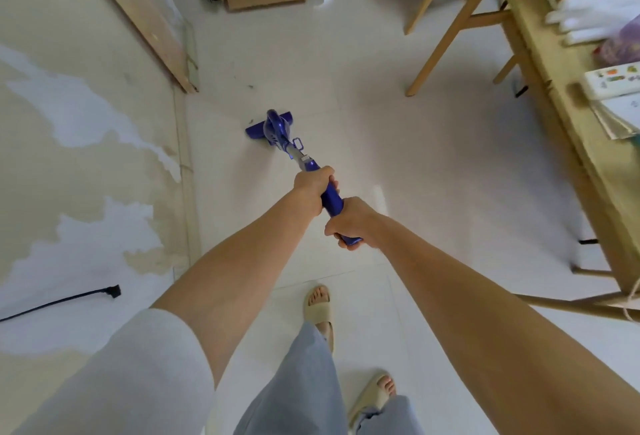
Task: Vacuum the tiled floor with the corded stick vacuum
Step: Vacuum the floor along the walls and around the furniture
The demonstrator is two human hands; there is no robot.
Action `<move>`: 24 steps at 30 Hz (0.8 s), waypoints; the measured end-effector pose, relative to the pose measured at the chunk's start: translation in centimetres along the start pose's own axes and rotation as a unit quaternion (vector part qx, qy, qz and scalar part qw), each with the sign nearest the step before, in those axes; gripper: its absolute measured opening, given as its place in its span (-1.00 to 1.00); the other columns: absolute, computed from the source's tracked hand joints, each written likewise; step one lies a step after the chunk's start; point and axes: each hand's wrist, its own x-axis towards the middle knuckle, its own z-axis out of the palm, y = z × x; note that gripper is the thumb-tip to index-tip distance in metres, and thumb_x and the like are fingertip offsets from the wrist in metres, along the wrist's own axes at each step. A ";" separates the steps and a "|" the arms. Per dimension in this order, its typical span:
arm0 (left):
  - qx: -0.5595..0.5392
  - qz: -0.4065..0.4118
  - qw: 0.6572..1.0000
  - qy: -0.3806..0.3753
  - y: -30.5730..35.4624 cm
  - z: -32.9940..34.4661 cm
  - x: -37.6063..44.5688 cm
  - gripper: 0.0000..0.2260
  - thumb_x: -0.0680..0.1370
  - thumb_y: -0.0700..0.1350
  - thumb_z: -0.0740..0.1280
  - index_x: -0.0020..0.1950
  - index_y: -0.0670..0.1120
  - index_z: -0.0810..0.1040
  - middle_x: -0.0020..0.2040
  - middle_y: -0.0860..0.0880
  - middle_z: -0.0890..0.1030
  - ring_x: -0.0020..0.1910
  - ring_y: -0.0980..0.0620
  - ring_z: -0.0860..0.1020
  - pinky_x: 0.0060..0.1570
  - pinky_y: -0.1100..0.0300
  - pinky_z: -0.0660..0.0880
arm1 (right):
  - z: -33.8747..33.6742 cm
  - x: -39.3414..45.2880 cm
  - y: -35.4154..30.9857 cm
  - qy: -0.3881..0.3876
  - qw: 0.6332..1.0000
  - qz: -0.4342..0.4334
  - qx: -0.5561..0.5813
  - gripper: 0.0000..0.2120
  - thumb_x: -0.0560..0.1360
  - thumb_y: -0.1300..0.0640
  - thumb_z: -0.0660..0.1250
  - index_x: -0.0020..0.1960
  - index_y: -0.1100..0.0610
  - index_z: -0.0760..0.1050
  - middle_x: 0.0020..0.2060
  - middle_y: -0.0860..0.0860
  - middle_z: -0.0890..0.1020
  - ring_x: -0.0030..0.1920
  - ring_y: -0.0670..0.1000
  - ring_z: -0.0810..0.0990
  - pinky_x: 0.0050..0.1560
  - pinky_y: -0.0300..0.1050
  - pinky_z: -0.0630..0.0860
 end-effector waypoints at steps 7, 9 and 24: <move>-0.018 -0.023 0.999 -0.022 1.2 -2.7 1.7 -0.87 0.53 -0.26 0.33 -0.20 -0.20 0.44 -0.36 -0.09 0.49 -0.40 0.01 0.45 -0.24 0.16 0.50 | 2.7 0.7 -1.9 0.029 0.999 0.008 0.037 -0.79 0.47 0.36 0.27 0.05 0.18 0.35 -0.32 0.07 0.46 -0.46 -0.02 0.46 -0.54 -0.26 0.39; -0.023 -0.039 0.998 -0.042 1.1 -3.2 1.5 -0.88 0.53 -0.28 0.33 -0.19 -0.21 0.45 -0.36 -0.09 0.48 -0.39 0.01 0.45 -0.26 0.15 0.50 | 3.0 0.1 -1.9 0.027 0.999 0.014 0.042 -0.77 0.46 0.36 0.27 0.06 0.17 0.34 -0.31 0.07 0.47 -0.46 -0.02 0.46 -0.52 -0.25 0.39; -0.027 -0.028 0.997 -0.073 3.9 -4.2 1.6 -0.88 0.52 -0.30 0.31 -0.21 -0.20 0.45 -0.38 -0.09 0.48 -0.40 0.01 0.46 -0.28 0.15 0.49 | 2.9 0.4 -4.8 0.051 0.998 0.003 0.039 -0.75 0.47 0.36 0.26 0.12 0.21 0.36 -0.29 0.09 0.49 -0.45 -0.02 0.48 -0.48 -0.24 0.43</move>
